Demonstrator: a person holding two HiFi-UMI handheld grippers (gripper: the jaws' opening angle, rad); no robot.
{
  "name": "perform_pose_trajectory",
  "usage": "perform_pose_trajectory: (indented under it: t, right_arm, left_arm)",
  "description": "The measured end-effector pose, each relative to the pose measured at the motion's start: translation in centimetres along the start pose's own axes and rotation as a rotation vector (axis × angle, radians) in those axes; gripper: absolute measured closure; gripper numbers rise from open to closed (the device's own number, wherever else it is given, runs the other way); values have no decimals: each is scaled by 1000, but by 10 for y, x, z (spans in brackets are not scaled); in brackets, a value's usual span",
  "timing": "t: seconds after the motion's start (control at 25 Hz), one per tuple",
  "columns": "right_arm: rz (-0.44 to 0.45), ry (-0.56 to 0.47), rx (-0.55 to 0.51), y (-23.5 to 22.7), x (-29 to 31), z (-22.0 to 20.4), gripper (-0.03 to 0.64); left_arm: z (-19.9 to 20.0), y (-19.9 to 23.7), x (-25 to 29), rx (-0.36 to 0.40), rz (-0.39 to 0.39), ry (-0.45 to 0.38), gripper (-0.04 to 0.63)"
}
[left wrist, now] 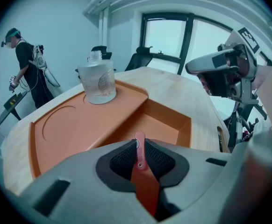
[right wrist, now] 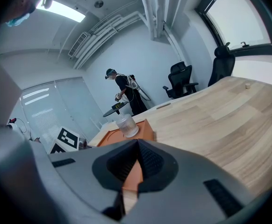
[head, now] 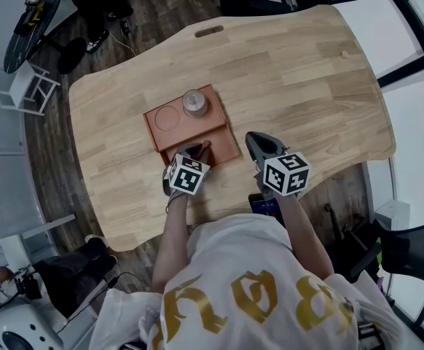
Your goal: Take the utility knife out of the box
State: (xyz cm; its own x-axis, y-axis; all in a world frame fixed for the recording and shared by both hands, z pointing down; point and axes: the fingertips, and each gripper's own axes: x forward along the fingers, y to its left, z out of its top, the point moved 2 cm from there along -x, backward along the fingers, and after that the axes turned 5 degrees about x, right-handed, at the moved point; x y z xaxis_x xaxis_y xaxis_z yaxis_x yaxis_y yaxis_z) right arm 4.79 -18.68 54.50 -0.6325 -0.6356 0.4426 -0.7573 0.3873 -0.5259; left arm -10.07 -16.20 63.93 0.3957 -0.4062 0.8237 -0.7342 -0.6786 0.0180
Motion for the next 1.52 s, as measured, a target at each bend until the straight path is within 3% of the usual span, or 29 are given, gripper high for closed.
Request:
perform_pose_trajectory:
  t: [0.16, 0.44, 0.76, 1.28, 1.52]
  right_arm:
    - [3, -14, -14, 6, -5, 4, 606]
    - [-10, -26, -48, 14, -16, 3, 606]
    - [8, -50, -109, 36, -25, 3, 606]
    - [38, -128, -249, 85, -42, 19, 606]
    - [56, -128, -265, 96, -43, 21, 606]
  left_arm:
    - [12, 3, -19, -27, 7, -90, 538]
    - [32, 2, -59, -139, 17, -276, 539]
    - [40, 2, -111, -220, 110, -465, 540]
    - [42, -6, -187, -306, 210, -673, 540]
    - [39, -6, -207, -309, 262, -713, 540]
